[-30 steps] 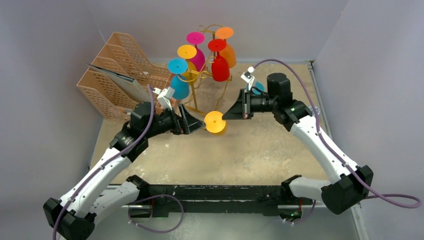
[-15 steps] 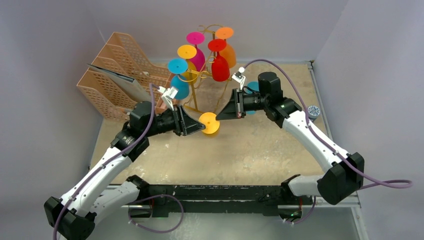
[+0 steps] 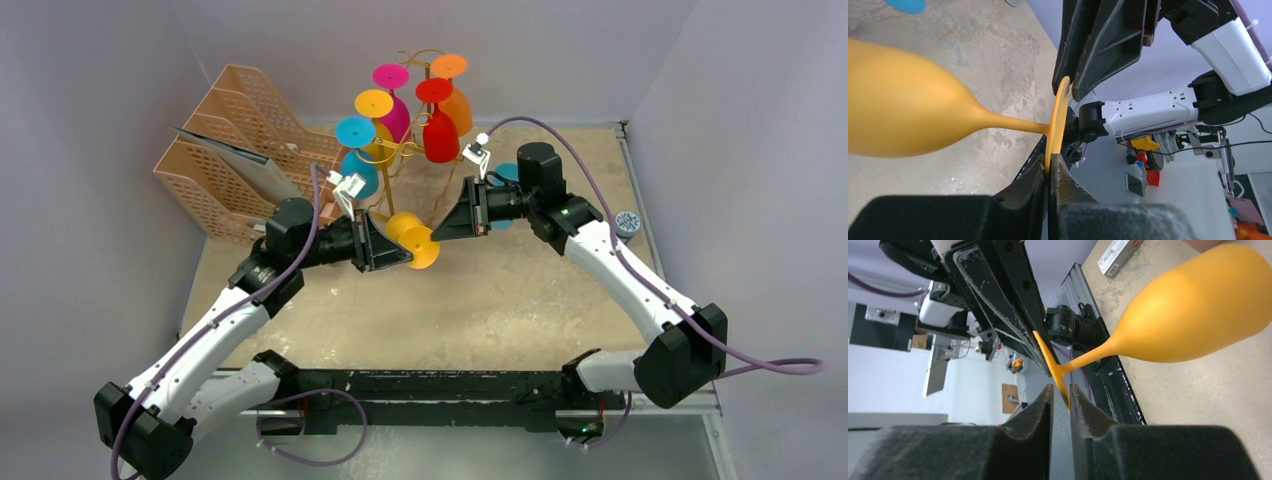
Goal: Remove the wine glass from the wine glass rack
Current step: Place the wine glass at the center of the board.
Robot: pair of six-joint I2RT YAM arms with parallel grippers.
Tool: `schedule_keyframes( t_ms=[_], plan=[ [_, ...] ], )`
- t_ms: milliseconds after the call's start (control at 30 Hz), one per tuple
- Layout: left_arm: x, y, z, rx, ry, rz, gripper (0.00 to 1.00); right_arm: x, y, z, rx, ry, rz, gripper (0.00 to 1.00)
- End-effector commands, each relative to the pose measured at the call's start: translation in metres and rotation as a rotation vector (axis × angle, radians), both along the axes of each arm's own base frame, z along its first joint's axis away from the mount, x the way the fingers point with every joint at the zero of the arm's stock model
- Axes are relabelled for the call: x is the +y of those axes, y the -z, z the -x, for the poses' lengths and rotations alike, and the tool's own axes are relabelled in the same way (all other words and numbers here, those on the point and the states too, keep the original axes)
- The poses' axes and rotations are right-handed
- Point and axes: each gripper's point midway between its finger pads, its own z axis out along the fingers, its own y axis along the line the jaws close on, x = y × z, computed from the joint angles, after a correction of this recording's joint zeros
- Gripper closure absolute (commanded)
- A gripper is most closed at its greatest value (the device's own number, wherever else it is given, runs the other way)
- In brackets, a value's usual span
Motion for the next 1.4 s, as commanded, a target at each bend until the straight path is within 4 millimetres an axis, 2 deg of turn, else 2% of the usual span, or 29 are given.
schedule_keyframes(
  t_ms=[0, 100, 267, 333, 433, 500, 533, 600, 700, 800, 1033, 1167, 1367],
  plan=[
    [-0.004, -0.017, 0.008, -0.102, 0.082, 0.037, 1.00, 0.001, -0.014, 0.016, -0.053, -0.088, -0.056, 0.75],
    [-0.008, -0.018, 0.011, -0.099, 0.124, 0.051, 1.00, 0.002, -0.017, 0.022, -0.070, -0.117, -0.065, 0.71],
    [-0.010, -0.024, 0.012, -0.130, 0.147, 0.080, 1.00, 0.002, -0.019, 0.029, -0.081, -0.140, -0.066, 0.73],
    [-0.011, -0.023, 0.012, -0.126, 0.149, 0.081, 1.00, 0.002, -0.019, 0.031, -0.080, -0.148, -0.067, 0.79],
    [-0.011, -0.021, 0.012, -0.116, 0.148, 0.079, 1.00, 0.002, -0.020, 0.032, -0.085, -0.146, -0.068, 0.96],
    [-0.010, -0.018, 0.010, -0.102, 0.135, 0.068, 1.00, 0.002, -0.021, 0.033, -0.093, -0.144, -0.071, 1.00],
    [-0.010, -0.015, 0.009, -0.091, 0.129, 0.058, 0.97, 0.002, -0.021, 0.032, -0.099, -0.138, -0.071, 1.00],
    [-0.010, -0.005, 0.007, -0.052, 0.118, 0.027, 0.83, 0.001, -0.022, 0.030, -0.115, -0.116, -0.067, 1.00],
    [-0.011, 0.002, 0.006, -0.021, 0.123, 0.011, 0.68, 0.000, -0.019, 0.025, -0.142, -0.070, -0.047, 1.00],
    [-0.012, 0.006, 0.005, -0.006, 0.125, 0.005, 0.61, -0.002, -0.016, 0.019, -0.170, -0.018, -0.021, 1.00],
    [-0.014, 0.003, -0.001, -0.013, 0.100, 0.039, 0.59, -0.005, -0.010, 0.008, -0.190, 0.058, 0.019, 1.00],
    [-0.017, 0.009, -0.005, 0.004, 0.095, 0.053, 0.60, -0.006, -0.004, -0.003, -0.185, 0.118, 0.054, 1.00],
    [-0.019, 0.008, -0.013, -0.001, 0.055, 0.088, 0.62, -0.004, -0.002, -0.004, -0.171, 0.118, 0.051, 1.00]
  ],
)
